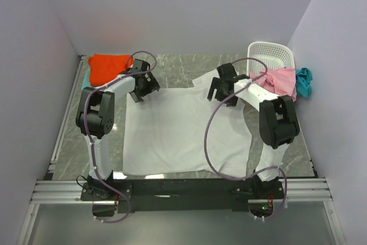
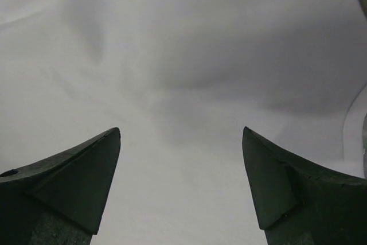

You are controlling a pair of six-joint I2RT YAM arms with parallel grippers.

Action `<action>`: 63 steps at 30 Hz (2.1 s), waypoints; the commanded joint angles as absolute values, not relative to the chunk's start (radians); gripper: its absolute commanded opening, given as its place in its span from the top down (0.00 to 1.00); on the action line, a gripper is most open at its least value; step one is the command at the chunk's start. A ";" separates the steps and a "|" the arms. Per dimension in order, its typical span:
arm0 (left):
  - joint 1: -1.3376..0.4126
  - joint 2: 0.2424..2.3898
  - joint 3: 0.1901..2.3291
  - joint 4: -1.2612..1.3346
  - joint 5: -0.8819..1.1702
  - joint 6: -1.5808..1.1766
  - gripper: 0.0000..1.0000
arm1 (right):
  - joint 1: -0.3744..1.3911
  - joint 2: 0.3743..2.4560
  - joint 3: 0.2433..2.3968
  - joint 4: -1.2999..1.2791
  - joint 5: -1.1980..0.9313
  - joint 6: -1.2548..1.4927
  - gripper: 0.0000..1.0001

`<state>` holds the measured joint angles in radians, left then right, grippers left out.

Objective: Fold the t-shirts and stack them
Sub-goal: Flatten the tshirt out

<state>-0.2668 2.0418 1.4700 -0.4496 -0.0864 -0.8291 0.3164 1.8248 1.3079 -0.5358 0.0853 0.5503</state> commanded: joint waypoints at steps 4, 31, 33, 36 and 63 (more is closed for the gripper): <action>-0.258 2.086 1.509 -0.531 -0.113 -0.798 0.00 | 0.255 1.969 1.436 -0.620 0.078 0.496 0.08; -0.209 2.467 2.108 -0.606 0.015 -0.736 0.00 | 0.081 2.465 2.232 -0.888 -0.078 0.378 0.10; -0.207 2.450 2.112 -0.592 0.023 -0.735 0.00 | 0.084 2.451 2.247 -0.881 -0.103 0.348 0.10; -0.206 2.398 2.118 -0.572 0.028 -0.716 0.01 | 0.095 2.370 2.234 -0.862 -0.127 0.279 0.11; -0.236 1.079 0.645 -0.749 -0.150 -1.129 0.01 | 0.310 1.411 1.193 -0.471 0.084 0.357 0.09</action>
